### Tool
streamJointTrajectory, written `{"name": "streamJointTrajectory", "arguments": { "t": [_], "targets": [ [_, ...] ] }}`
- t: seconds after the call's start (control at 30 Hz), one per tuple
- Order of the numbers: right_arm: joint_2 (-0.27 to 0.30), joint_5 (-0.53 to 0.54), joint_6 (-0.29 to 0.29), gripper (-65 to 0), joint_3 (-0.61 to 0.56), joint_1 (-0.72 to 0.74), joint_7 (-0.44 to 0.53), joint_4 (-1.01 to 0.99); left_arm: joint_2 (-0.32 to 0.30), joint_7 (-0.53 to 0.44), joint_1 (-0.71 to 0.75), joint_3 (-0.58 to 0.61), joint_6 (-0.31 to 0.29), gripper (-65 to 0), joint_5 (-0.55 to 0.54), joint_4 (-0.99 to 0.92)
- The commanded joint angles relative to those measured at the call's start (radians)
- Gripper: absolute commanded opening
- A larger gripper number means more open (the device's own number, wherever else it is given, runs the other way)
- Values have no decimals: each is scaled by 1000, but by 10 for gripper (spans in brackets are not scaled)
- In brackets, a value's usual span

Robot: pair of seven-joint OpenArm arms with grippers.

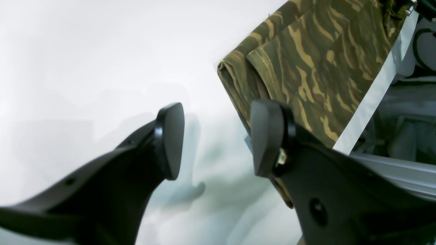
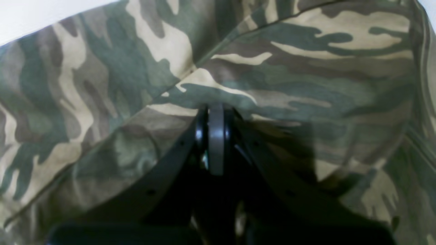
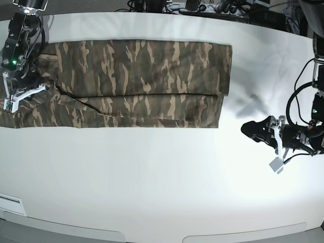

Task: Fold the T-shirt properly
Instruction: 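Smooth the folded edge with the right gripper and withdraw the left gripper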

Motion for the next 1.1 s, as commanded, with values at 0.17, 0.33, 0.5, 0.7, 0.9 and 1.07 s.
{"name": "streamJointTrajectory", "arguments": {
  "t": [0.17,0.33,0.5,0.7,0.9,1.07],
  "targets": [
    [6,-14,30,-353,-2,68,-146,53,-21,44,-3,-10,3,-320,-24,10],
    [29,-25,28,-305,-1,111,-145,140,-45,45,-1,-10,24,-320,-24,10],
    [76,-102,18,-306,-1,124,-145,215,-56,49,5,-107,25,-320,-24,10],
    [134,-166,-15,-305,-1,123,-148,225,-54,48,90,-403,29,-320,-24,10],
    [164,-246,-55,-305,0,123,-154,225,-43,48,257,-583,47,-320,-24,10],
    [167,-309,-94,-306,6,123,-167,225,-40,48,369,-612,47,-320,-24,10]
  ]
}}
